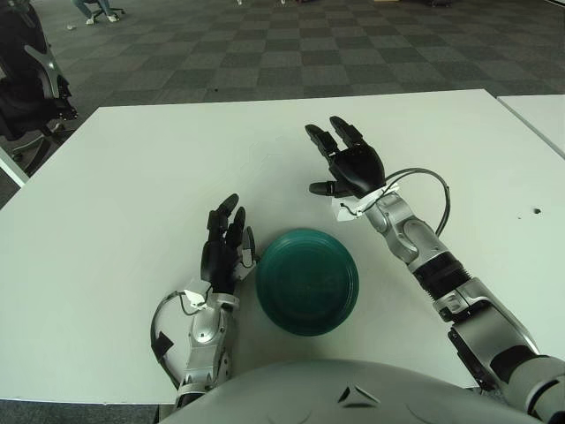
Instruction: Put the charger into the plate.
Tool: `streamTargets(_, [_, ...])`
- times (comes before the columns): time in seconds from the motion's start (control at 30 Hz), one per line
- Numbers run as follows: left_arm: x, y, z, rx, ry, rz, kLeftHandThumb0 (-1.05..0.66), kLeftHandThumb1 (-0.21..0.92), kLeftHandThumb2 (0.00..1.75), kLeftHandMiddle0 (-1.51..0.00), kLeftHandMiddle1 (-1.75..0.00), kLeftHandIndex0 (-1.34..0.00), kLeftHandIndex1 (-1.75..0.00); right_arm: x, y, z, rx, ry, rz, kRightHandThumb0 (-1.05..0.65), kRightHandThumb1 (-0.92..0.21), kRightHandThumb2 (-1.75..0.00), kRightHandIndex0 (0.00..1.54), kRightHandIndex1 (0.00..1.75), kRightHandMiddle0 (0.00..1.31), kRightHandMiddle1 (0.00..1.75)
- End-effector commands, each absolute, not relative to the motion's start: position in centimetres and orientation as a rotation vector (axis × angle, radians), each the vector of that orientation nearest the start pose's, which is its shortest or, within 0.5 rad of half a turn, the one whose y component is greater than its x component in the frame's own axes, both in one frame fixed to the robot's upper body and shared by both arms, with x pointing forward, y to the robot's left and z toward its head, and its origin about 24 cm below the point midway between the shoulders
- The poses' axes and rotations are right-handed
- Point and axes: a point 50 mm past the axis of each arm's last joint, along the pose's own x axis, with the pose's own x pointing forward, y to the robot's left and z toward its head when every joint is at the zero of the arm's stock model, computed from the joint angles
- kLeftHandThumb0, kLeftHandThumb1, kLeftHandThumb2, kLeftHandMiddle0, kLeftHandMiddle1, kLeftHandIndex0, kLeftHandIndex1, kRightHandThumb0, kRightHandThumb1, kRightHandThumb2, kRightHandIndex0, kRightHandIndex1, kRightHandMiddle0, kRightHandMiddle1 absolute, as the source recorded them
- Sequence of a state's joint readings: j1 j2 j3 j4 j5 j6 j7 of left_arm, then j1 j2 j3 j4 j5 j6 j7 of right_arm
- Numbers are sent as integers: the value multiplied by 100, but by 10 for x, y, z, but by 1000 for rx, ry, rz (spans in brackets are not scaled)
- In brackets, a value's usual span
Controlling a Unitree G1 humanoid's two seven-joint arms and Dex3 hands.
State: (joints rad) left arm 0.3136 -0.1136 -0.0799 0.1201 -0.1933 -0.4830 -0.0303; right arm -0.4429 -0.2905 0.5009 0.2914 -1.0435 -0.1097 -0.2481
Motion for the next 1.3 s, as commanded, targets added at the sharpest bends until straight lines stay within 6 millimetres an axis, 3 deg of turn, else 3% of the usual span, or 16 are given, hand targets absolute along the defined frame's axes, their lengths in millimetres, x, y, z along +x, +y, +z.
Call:
streamTargets(0.0, [174, 122, -20, -373, 24, 116, -69, 92, 80, -37, -1, -3, -85, 307, -83, 60, -1459, -503, 349, -90, -92, -76, 10, 1, 0, 21])
streamTargets(0.2, [175, 122, -20, -371, 25, 102, -70, 92, 81, -37, -1, -2, -84, 326, -96, 28, -1545, -351, 411, -95, -92, -81, 10, 0, 0, 24])
streamTargets(0.53, [175, 123, -21, -330, 24, 93, -70, 92, 84, -37, 0, 0, -82, 341, -97, 21, -1655, -210, 501, -98, -92, -84, 9, 0, 0, 19])
streamTargets(0.93, [176, 124, -21, -349, 27, 103, -70, 92, 85, -34, 0, 0, -83, 341, -109, -6, -1684, -19, 557, -96, -92, -77, 4, 0, 0, 6])
streamTargets(1.27, [175, 123, -19, -348, 19, 102, -69, 92, 84, -32, 0, 0, -78, 344, -113, -10, -1701, 57, 549, -96, -92, -73, 4, 0, 0, 3])
